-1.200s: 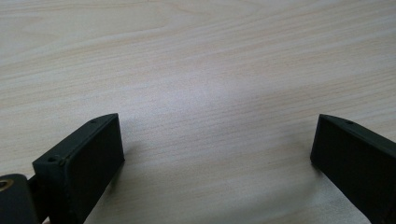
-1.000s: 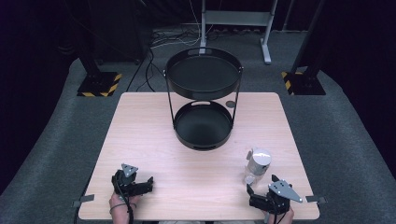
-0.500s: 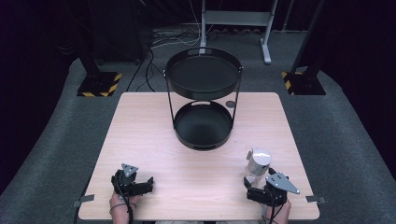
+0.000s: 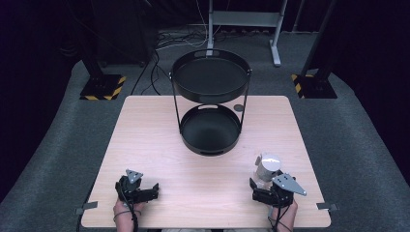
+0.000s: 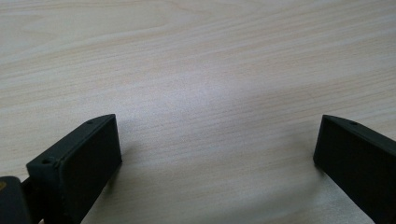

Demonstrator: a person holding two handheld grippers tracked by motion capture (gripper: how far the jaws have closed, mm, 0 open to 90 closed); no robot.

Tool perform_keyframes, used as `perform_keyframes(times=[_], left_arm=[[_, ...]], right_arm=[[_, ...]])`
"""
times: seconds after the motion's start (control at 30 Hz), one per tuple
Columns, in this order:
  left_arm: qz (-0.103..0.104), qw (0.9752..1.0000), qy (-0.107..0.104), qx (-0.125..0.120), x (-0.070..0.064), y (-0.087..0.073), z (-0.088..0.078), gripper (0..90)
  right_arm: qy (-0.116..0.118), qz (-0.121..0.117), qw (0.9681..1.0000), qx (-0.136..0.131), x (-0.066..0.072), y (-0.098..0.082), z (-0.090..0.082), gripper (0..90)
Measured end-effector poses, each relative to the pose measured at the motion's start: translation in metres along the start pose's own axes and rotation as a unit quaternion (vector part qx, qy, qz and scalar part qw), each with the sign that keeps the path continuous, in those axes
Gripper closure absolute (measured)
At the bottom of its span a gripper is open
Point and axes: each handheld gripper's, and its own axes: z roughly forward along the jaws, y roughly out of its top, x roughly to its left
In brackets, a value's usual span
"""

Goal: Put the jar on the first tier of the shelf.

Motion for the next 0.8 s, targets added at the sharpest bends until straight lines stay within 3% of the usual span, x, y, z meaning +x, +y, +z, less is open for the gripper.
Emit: perform_keyframes(times=[0.57, 0.67, 0.8], left_arm=[[0.0, 1.0, 0.0, 0.0, 0.0, 0.0, 0.0, 0.3], [0.0, 1.0, 0.0, 0.0, 0.0, 0.0, 0.0, 0.3], [0.0, 1.0, 0.0, 0.0, 0.0, 0.0, 0.0, 0.3]], right_arm=[[0.004, 0.008, 0.9999, -0.005, 0.0014, -0.004, 0.0079, 0.7], [-0.004, 0.013, 0.9999, -0.006, 0.0006, -0.0046, 0.0064, 15.4], [0.009, 0.022, 0.9997, -0.006, -0.0018, -0.0065, 0.0058, 25.1]])
